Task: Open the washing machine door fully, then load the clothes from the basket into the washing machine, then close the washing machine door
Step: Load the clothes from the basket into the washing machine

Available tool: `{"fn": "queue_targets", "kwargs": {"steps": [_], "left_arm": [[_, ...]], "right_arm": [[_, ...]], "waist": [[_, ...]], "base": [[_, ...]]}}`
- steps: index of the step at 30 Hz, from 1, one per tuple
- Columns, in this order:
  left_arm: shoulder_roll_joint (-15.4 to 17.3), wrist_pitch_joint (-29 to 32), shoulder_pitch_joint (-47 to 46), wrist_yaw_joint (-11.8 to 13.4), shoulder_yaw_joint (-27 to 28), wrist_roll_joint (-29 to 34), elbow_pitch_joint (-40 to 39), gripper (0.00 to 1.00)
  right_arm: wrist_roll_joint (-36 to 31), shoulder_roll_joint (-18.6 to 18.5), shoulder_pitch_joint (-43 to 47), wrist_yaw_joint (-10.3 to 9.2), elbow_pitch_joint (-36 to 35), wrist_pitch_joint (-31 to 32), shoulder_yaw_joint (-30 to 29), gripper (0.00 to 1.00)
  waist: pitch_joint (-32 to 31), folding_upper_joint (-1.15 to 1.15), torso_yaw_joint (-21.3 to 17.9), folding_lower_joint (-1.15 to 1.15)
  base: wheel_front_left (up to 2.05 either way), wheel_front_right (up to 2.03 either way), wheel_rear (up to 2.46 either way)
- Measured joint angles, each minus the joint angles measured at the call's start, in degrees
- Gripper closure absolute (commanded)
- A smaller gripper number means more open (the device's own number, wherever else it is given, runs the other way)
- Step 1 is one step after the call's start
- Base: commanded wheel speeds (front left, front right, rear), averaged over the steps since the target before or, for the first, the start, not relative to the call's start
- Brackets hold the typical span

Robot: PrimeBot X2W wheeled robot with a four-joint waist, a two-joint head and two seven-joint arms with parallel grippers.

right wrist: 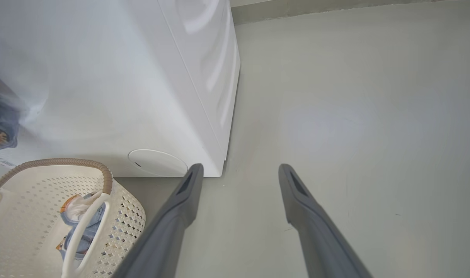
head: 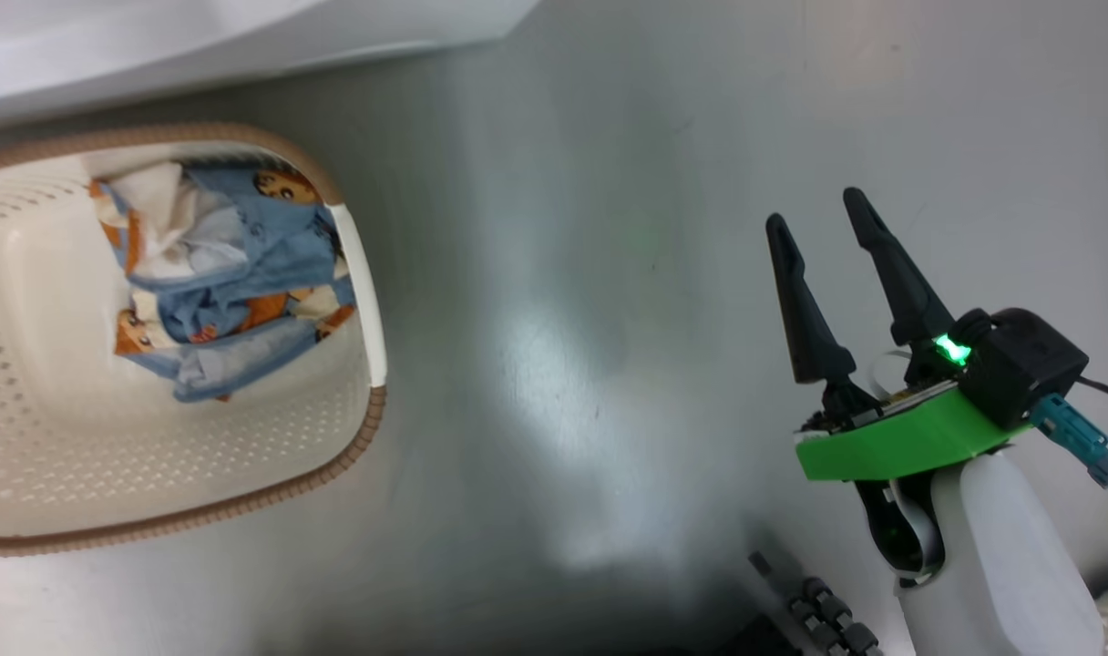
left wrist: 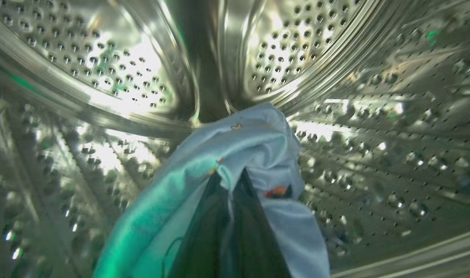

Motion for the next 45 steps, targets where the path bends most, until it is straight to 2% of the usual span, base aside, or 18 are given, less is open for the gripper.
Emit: {"fn": "queue_targets", "kwargs": {"steps": [5,7,10,11,12,13,17,22,29,38,45], "left_arm": [[4.65,-5.67,-3.33,-0.01,-5.77,-5.12,-6.36,1.00],[6.21,-6.52,-3.75,0.00,-7.24,-6.46,-6.53,1.00],[6.70,-6.67,-3.71,0.00,-8.67,-9.10,-5.00,1.00],[6.69,-7.19,-3.61,-0.01,-8.92,-9.26,-4.53,0.83],[6.61,-7.65,-3.53,-0.01,-8.96,-9.55,-3.83,0.15],[6.49,-7.87,-3.44,0.00,-8.82,-10.31,-2.86,0.00],[5.90,-10.76,-2.37,0.14,-8.76,-10.72,-0.76,0.00],[3.59,-14.33,0.42,0.66,-9.96,-10.27,0.93,0.00],[1.03,-18.36,4.67,2.78,-10.15,-10.15,1.23,0.00],[-0.73,-20.02,13.96,5.57,-10.18,-9.20,-6.32,0.00],[-1.52,-20.18,23.68,8.25,-8.75,-7.95,-16.27,0.00]], "right_arm": [[0.38,0.31,-1.32,0.00,0.14,-0.01,0.46,0.00],[0.70,0.41,-1.74,0.00,0.43,-0.01,0.51,0.00],[0.80,0.46,-1.99,0.00,0.77,-0.01,0.49,0.00],[0.80,0.46,-2.05,0.00,0.82,-0.03,0.46,0.00],[0.79,0.47,-2.07,0.00,0.86,-0.22,0.40,0.00],[0.79,0.48,-2.11,0.00,0.87,-0.30,0.30,0.00],[0.77,0.47,-2.15,0.00,0.96,-0.41,-0.31,0.00],[0.26,0.46,-1.94,0.00,1.04,-0.41,-1.00,0.00],[0.16,0.19,-1.52,0.00,1.54,-0.41,-1.40,0.00],[-0.15,-0.27,0.76,0.00,2.63,-0.41,-1.62,0.00],[-0.22,-0.44,1.94,0.00,2.83,-0.41,-1.62,0.00]], "waist": [[2.41,0.00,-0.40,0.00],[2.88,0.00,-0.59,0.00],[2.80,0.00,-0.54,0.00],[2.68,0.00,-0.46,0.00],[2.53,0.00,-0.35,0.00],[2.34,0.00,-0.21,0.00],[1.39,0.00,0.54,0.00],[-0.47,0.00,1.70,-0.01],[-3.97,0.00,3.35,0.00],[-8.64,0.00,4.99,0.00],[-11.84,0.00,5.88,0.00]], "base": [[0.00,0.00,0.00],[0.00,0.00,0.00],[0.00,0.00,0.00],[0.00,0.00,0.00],[0.00,0.00,0.00],[0.00,0.00,0.00],[0.00,0.00,0.00],[0.00,0.00,0.00],[0.00,0.00,0.00],[0.00,0.00,0.00],[0.00,0.00,0.00]]}}
